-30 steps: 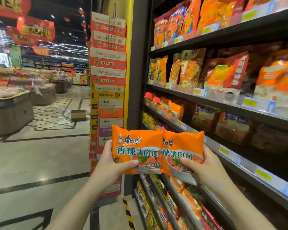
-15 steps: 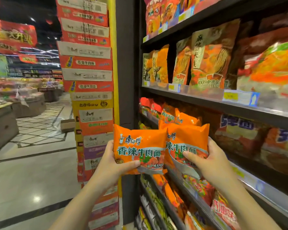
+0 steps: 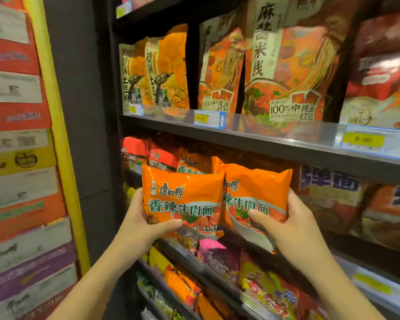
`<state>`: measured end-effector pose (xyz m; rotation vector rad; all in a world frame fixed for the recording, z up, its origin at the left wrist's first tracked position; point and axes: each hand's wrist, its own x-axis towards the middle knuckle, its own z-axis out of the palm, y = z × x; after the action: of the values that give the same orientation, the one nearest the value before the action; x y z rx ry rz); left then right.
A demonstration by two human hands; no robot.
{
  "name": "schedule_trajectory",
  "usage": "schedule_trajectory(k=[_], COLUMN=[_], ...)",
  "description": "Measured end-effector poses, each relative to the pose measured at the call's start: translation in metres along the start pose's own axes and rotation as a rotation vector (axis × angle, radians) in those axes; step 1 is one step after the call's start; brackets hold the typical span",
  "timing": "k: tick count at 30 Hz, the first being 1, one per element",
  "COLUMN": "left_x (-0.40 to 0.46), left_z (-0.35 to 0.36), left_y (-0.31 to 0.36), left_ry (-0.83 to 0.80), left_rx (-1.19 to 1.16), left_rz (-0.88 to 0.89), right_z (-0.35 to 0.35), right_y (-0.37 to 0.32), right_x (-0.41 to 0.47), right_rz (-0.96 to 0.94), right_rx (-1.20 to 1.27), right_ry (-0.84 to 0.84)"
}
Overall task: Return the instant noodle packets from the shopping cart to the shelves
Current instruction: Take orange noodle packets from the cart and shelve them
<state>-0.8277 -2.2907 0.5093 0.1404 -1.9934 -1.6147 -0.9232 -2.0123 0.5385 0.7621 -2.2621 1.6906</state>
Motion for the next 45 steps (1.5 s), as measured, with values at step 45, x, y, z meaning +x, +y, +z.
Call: schedule_trajectory(k=[45], left_x=[0.136], left_z=[-0.003], left_y=[-0.024], left_ry=[-0.450], left_rx=[-0.202], left_rz=[0.083], right_z=[0.032], right_y=[-0.004], right_x=[0.066], right_rz=[0.467], right_rx=[-0.536], right_ry=[0.070])
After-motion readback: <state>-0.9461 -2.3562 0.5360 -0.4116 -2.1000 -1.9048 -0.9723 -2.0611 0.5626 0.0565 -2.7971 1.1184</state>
